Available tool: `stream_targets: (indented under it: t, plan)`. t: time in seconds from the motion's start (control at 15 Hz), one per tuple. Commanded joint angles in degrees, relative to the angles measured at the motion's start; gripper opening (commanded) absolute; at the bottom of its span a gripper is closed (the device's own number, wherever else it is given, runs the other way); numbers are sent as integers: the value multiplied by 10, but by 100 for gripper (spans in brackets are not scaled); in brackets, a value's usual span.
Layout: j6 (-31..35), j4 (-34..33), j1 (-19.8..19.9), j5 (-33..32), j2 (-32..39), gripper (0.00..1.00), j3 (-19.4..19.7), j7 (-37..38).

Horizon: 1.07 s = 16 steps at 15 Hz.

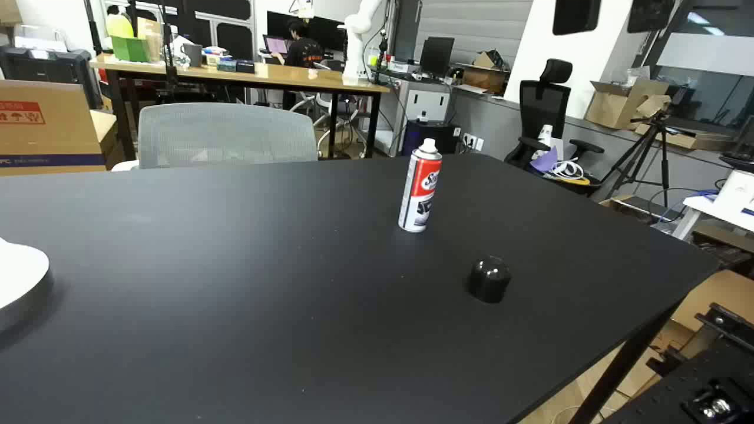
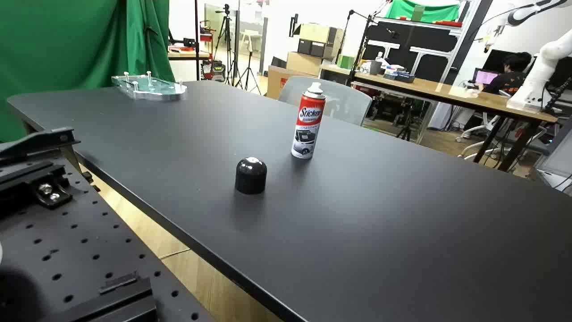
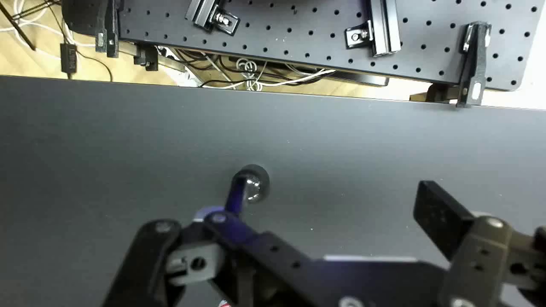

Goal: Put the black lid on top of the spray can

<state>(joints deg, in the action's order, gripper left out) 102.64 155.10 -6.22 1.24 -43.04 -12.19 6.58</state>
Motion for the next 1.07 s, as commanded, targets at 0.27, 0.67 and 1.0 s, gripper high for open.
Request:
stream_targets:
  t: [0.27,0.67,1.0]
  plan:
    - [0,-1,-8,-5,1,100,7,5]
    - [0,-1,-8,-5,1,100,7,5]
    - [99,22,10,-56,8,100,39,-48]
